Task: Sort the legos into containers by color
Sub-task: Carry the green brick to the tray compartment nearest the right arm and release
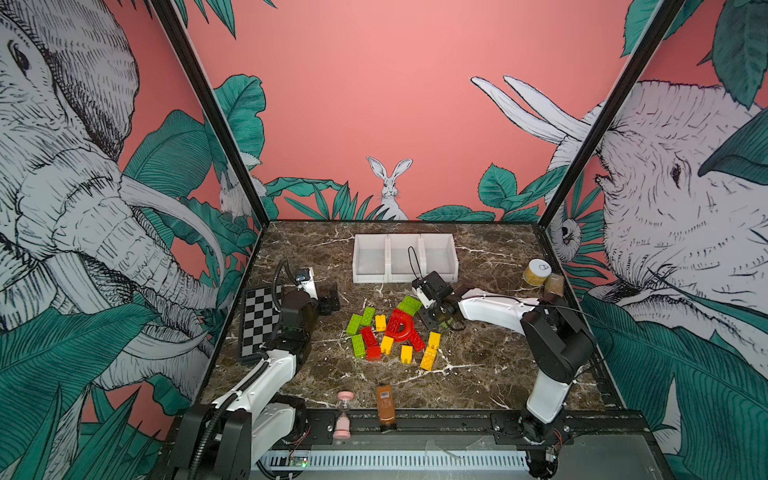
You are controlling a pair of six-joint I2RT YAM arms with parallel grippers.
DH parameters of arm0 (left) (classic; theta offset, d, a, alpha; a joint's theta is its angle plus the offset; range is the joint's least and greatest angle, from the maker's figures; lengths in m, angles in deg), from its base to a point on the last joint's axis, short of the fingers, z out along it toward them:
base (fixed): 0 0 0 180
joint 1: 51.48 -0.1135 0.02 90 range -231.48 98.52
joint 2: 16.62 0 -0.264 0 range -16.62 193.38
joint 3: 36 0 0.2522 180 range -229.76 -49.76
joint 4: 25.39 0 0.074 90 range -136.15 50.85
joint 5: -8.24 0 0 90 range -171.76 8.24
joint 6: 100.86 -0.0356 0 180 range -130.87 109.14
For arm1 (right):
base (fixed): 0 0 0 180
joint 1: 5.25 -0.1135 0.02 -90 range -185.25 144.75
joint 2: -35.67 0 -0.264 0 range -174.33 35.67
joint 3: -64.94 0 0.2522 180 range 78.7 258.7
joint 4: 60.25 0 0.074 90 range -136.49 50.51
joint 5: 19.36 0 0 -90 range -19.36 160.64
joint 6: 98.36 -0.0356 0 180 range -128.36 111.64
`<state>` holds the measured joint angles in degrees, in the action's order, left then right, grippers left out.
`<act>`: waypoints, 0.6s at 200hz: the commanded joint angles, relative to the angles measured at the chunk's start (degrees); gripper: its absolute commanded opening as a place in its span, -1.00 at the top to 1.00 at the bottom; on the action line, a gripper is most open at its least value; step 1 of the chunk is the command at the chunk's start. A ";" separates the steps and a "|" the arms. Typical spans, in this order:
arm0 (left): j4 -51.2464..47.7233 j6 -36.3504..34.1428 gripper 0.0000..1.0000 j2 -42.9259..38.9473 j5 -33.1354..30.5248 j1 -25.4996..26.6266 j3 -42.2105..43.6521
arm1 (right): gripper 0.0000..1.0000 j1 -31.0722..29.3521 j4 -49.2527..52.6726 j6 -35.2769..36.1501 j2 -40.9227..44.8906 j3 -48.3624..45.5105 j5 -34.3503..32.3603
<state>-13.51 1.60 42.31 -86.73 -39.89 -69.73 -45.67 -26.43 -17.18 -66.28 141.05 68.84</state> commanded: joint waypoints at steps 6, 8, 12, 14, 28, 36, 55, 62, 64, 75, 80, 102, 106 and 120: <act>0.71 0.46 -0.96 -1.54 0.21 0.45 0.90 | 0.43 2.74 -0.36 -0.33 6.57 0.26 -0.75; 0.67 0.52 -0.96 -1.54 0.16 0.40 0.94 | 0.43 3.08 -0.37 -0.32 6.98 0.39 -0.55; 0.64 0.45 -0.96 -1.56 0.18 0.47 0.90 | 0.43 3.70 -0.31 -0.34 7.65 0.36 -0.22; 0.70 0.41 -0.96 -1.55 0.22 0.52 0.96 | 0.43 4.00 -0.29 -0.30 8.06 0.44 -0.06; 0.72 0.45 -0.96 -1.55 0.30 0.53 0.92 | 0.44 6.36 -0.37 -0.01 9.76 0.86 0.97; 0.71 0.45 -0.96 -1.67 0.47 0.50 0.90 | 0.45 8.12 -0.54 0.31 9.80 1.44 1.34; 0.72 -0.20 -0.96 -2.07 0.71 0.56 0.98 | 0.45 11.78 -1.05 1.55 9.81 3.69 2.47; 0.64 -0.65 -0.96 -2.44 0.65 0.58 1.07 | 0.46 13.06 -1.79 2.04 9.75 4.51 3.30; 0.70 -0.79 -0.96 -2.60 0.66 0.52 1.16 | 0.45 13.48 -2.13 2.09 9.75 4.75 3.56; 1.61 -1.28 -0.96 -3.66 0.82 0.53 1.99 | 0.46 15.36 -3.44 2.47 8.69 6.25 4.94; 2.20 -1.35 -0.96 -4.15 0.98 0.53 2.45 | 0.46 16.27 -4.44 2.63 8.03 6.85 5.76; 3.21 -1.43 -0.96 -5.32 1.35 0.62 3.20 | 0.45 18.60 -6.39 4.07 4.39 11.16 7.57; 3.07 -1.52 -0.96 -5.33 1.32 0.62 3.11 | 0.45 18.82 -6.49 4.44 3.53 12.07 7.68; 2.82 -1.67 -0.96 -5.15 1.25 0.64 3.07 | 0.44 19.37 -6.76 5.29 0.80 15.74 8.09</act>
<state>-12.43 0.80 37.90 -86.06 -39.63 -67.13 -26.87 -29.93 -14.29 -61.47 151.91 74.35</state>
